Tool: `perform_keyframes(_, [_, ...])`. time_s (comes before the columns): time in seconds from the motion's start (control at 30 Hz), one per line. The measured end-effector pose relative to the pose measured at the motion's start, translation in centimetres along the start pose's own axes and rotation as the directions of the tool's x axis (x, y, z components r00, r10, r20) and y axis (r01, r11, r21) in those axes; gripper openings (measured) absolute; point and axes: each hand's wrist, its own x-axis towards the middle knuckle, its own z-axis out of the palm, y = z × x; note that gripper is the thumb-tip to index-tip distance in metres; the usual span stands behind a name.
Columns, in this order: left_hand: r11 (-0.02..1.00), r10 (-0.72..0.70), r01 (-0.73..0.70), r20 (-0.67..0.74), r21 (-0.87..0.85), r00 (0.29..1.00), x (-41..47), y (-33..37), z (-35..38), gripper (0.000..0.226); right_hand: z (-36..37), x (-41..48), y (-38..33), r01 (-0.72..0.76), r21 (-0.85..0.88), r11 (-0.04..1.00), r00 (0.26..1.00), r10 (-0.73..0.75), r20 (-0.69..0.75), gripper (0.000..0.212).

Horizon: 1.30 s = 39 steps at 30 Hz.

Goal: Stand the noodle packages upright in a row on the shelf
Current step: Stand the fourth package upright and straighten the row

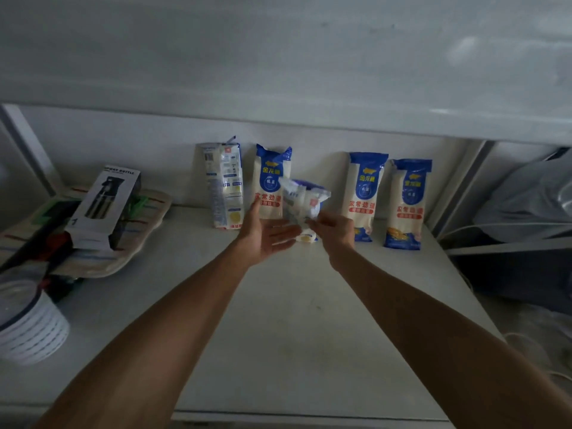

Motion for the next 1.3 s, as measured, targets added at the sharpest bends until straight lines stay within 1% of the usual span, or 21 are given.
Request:
perform_keyframes(0.07, [0.999, -0.003, 0.004, 0.023, -0.054, 1.000, -0.2, -0.4, -0.9, 0.082, -0.5, -1.6, 0.6, 0.025, -0.011, 1.000, 0.999, -0.024, 0.039, 0.011])
perform_keyframes(0.13, [0.997, -0.074, 0.074, 0.030, -0.017, 0.997, -0.9, -0.9, -1.9, 0.076, -0.9, -3.2, 1.8, -0.024, -0.042, 0.999, 0.998, 0.027, 0.053, 0.017])
perform_keyframes(0.17, [0.992, -0.128, 0.127, 0.033, 0.028, 0.991, -1.3, -1.4, -2.1, 0.074, -1.1, -4.0, 2.2, -0.068, -0.025, 0.997, 0.996, 0.069, 0.051, 0.020])
perform_keyframes(0.2, [0.981, -0.173, 0.169, 0.033, 0.093, 0.984, -1.5, -2.0, -2.4, 0.071, -1.2, -4.8, 2.9, -0.122, 0.047, 0.991, 0.991, 0.119, 0.061, 0.022])
perform_keyframes(0.23, [0.965, -0.192, 0.184, 0.022, 0.185, 0.981, -1.7, -2.7, -2.6, 0.067, -1.4, -5.5, 3.6, -0.191, 0.161, 0.968, 0.980, 0.180, 0.080, 0.023])
perform_keyframes(0.27, [0.948, -0.196, 0.188, 0.006, 0.259, 0.981, -1.9, -3.5, -2.7, 0.062, -1.5, -6.1, 4.2, -0.270, 0.279, 0.922, 0.963, 0.250, 0.103, 0.024])
perform_keyframes(0.3, [0.936, -0.183, 0.181, -0.022, 0.301, 0.983, -2.1, -4.3, -2.8, 0.056, -1.6, -6.7, 4.9, -0.335, 0.359, 0.871, 0.942, 0.311, 0.123, 0.024])
perform_keyframes(0.33, [0.940, -0.169, 0.174, -0.045, 0.293, 0.985, -2.2, -5.3, -2.9, 0.050, -1.8, -7.2, 5.6, -0.383, 0.412, 0.827, 0.923, 0.361, 0.135, 0.021])
perform_keyframes(0.4, [0.969, -0.137, 0.148, -0.067, 0.200, 0.988, -2.9, -7.3, -2.8, 0.036, -2.1, -7.7, 6.3, -0.462, 0.459, 0.758, 0.883, 0.441, 0.161, 0.017])
perform_keyframes(0.43, [0.978, -0.119, 0.128, -0.065, 0.167, 0.991, -3.2, -8.1, -2.7, 0.033, -2.4, -7.7, 6.3, -0.495, 0.464, 0.735, 0.865, 0.466, 0.185, 0.019])
perform_keyframes(0.47, [0.982, -0.102, 0.109, -0.056, 0.155, 0.993, -3.3, -8.9, -2.6, 0.033, -2.6, -7.7, 6.0, -0.522, 0.434, 0.735, 0.851, 0.482, 0.208, 0.024])
perform_keyframes(0.5, [0.982, -0.081, 0.088, -0.051, 0.169, 0.995, -3.3, -9.5, -2.4, 0.037, -2.9, -7.6, 5.5, -0.534, 0.365, 0.763, 0.845, 0.482, 0.230, 0.026])
perform_keyframes(0.53, [0.979, -0.055, 0.063, -0.049, 0.193, 0.997, -3.3, -10.0, -2.2, 0.041, -3.1, -7.8, 5.1, -0.535, 0.300, 0.790, 0.843, 0.477, 0.248, 0.025])
perform_keyframes(0.6, [0.969, -0.020, 0.030, -0.045, 0.247, 0.999, -3.6, -10.1, -1.8, 0.044, -3.5, -8.1, 4.8, -0.520, 0.249, 0.817, 0.848, 0.458, 0.268, 0.022])
perform_keyframes(0.7, [0.959, -0.001, 0.001, 0.001, 0.283, 1.000, -4.1, -9.8, -1.8, 0.044, -3.8, -8.4, 5.1, -0.511, 0.192, 0.837, 0.847, 0.454, 0.275, 0.031])
perform_keyframes(0.8, [0.944, 0.047, -0.043, -0.003, 0.328, 0.999, -4.6, -9.7, -1.7, 0.052, -4.0, -8.3, 5.4, -0.487, 0.151, 0.860, 0.861, 0.445, 0.246, 0.042])
perform_keyframes(0.93, [0.906, 0.096, -0.108, 0.050, 0.410, 0.994, -4.7, -9.4, -1.3, 0.060, -4.0, -8.3, 4.9, -0.406, 0.130, 0.905, 0.908, 0.384, 0.167, 0.041])
perform_keyframes(1.0, [0.902, 0.101, -0.122, 0.071, 0.415, 0.992, -4.6, -9.4, -1.0, 0.059, -3.9, -8.2, 4.6, -0.327, 0.105, 0.939, 0.939, 0.310, 0.151, 0.037])
perform_keyframes(1.1, [0.889, 0.131, -0.125, 0.017, 0.441, 0.991, -4.5, -9.6, -0.8, 0.058, -3.9, -8.4, 4.0, -0.229, 0.023, 0.973, 0.959, 0.221, 0.179, 0.036])
perform_keyframes(1.2, [0.902, 0.174, -0.151, -0.022, 0.405, 0.984, -4.5, -9.8, -1.3, 0.060, -3.7, -8.3, 3.8, -0.175, -0.055, 0.983, 0.959, 0.183, 0.217, 0.038])
perform_keyframes(1.3, [0.904, 0.232, -0.209, -0.017, 0.374, 0.973, -4.3, -9.4, -1.4, 0.063, -3.4, -7.9, 3.8, -0.130, -0.173, 0.976, 0.969, 0.162, 0.187, 0.041])
